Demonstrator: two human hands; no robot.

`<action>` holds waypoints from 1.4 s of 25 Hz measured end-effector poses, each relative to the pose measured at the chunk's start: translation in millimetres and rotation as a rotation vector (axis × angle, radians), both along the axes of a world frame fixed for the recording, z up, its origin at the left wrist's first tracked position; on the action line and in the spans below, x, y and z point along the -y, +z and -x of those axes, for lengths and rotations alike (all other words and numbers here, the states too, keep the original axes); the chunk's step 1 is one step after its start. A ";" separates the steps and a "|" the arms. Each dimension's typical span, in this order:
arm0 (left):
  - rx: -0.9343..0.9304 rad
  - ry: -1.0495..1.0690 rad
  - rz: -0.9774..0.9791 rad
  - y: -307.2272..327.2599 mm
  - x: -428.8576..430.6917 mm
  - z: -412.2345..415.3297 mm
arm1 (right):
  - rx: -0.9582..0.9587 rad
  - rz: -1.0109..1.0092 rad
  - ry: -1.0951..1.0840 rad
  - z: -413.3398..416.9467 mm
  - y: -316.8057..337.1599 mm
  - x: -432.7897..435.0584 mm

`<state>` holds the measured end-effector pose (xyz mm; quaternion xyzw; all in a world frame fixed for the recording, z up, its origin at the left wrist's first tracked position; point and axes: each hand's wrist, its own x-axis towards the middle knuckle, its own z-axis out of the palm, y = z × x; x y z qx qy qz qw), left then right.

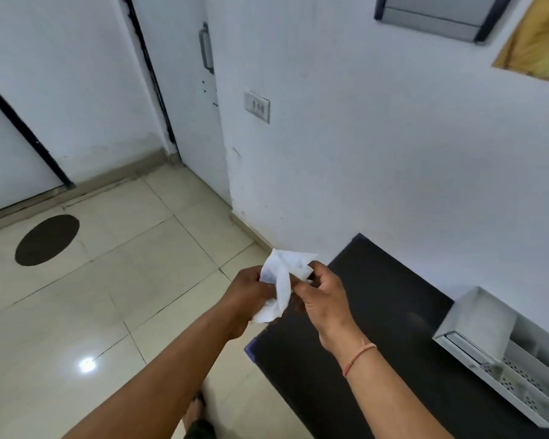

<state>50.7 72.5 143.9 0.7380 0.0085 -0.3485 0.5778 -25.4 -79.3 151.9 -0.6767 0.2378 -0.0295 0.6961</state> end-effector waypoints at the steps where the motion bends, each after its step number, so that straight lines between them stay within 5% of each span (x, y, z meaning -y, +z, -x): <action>1: -0.050 -0.002 0.065 1.0 -17.8 -18.2 | -0.020 -0.040 -0.061 -20.6 -3.1 -14.8; 6: -0.406 -0.098 0.648 10.5 -110.6 -114.7 | -0.042 -0.299 -0.262 -111.6 -6.2 -79.6; 10: -0.198 -0.067 0.338 7.5 -127.7 -174.8 | -0.020 -0.004 -0.163 -165.8 -2.5 -110.3; 14: -0.110 0.011 0.184 1.8 -103.9 -222.5 | 0.024 0.032 -0.026 -191.3 1.4 -102.8; 18: -0.151 -0.147 0.136 -8.4 -54.7 -266.1 | -0.082 0.257 -0.244 -219.2 -24.9 -72.4; 28: -0.287 -0.295 -0.091 -87.8 55.4 -364.7 | -0.217 -0.172 -0.807 -251.5 -107.1 25.1; 35: -0.365 -0.436 -0.337 -250.3 136.7 -422.9 | -0.523 -0.305 -1.026 -305.5 -280.6 47.5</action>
